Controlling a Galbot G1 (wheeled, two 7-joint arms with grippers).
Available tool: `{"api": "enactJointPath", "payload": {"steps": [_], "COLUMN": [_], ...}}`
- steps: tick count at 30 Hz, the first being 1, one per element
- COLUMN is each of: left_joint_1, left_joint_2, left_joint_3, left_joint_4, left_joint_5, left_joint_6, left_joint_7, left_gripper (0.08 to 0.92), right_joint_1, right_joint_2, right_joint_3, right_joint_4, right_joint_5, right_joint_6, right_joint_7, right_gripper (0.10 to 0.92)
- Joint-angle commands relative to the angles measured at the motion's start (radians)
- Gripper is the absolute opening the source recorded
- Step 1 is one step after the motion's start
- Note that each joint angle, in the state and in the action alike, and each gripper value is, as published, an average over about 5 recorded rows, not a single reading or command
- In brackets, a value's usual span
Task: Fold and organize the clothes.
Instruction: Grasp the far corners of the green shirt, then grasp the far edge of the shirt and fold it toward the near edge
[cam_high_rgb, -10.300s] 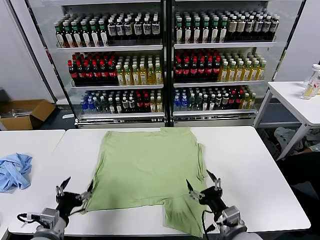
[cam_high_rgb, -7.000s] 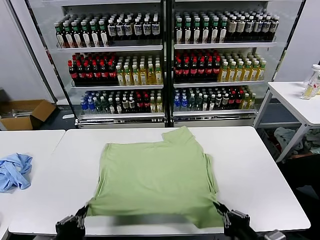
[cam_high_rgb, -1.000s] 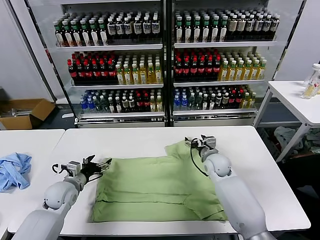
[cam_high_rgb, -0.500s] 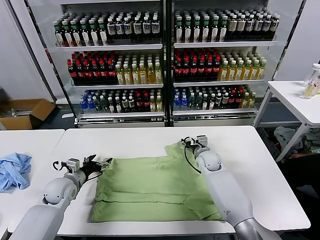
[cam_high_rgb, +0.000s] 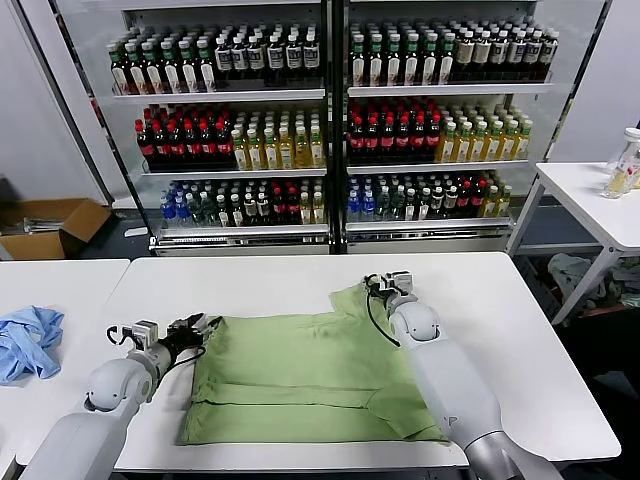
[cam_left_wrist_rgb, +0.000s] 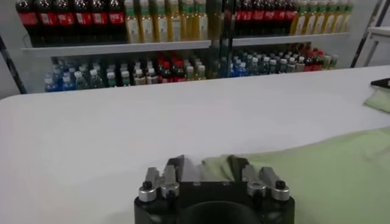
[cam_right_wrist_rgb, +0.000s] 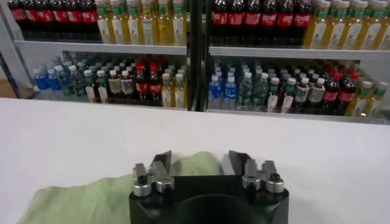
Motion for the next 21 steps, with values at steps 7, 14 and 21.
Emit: {"api": "enactJointPath", "payload": {"steps": [7,14,21], "left_joint_1": [0.02,0.022,0.114], "left_joint_2": [-0.005,-0.005,0.054], "left_joint_3": [0.0,0.0,-0.038], "left_joint_4": [0.001,-0.014,-0.158], "left_joint_5": [0.001,-0.019,-0.138], "left_joint_6": [-0.005,-0.044,-0.11], "left_joint_7": [0.029,0.02,-0.063], "left_gripper": [0.274,0.098,0.084], "right_joint_1": [-0.007,-0.02,-0.131], "right_joint_2": [-0.002,-0.016,-0.146], "right_joint_3": [-0.004,-0.002,0.021], "right_joint_4": [0.002,0.042,0.397], "right_joint_5": [0.014,0.023,0.203], "right_joint_6": [-0.008,0.026,-0.027], "right_joint_7": [-0.006,-0.013,0.032], "right_gripper": [0.309,0.126,0.106]}}
